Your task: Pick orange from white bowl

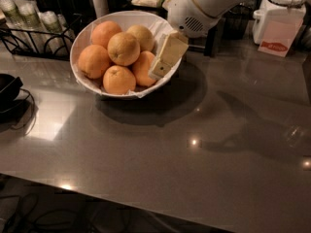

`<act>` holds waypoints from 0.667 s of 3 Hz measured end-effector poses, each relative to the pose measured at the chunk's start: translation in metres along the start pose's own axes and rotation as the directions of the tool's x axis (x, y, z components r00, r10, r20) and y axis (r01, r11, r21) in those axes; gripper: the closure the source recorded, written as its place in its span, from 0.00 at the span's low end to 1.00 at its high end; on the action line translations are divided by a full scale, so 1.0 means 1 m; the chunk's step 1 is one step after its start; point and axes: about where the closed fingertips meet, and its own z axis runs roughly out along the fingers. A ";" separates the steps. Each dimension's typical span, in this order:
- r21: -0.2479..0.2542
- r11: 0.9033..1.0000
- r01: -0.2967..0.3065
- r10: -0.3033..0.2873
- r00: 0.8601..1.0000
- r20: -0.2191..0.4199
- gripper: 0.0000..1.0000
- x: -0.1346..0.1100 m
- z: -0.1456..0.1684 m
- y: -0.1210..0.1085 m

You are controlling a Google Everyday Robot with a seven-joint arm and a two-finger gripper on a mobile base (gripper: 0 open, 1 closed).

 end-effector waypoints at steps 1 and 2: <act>-0.013 1.000 0.002 -0.001 0.999 0.051 0.00 -0.013 0.011 -0.003; -0.013 1.000 0.002 -0.001 0.999 0.051 0.00 -0.014 0.011 -0.003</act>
Offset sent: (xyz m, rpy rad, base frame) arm 0.0061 0.0139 0.0008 0.0386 -0.0008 0.0237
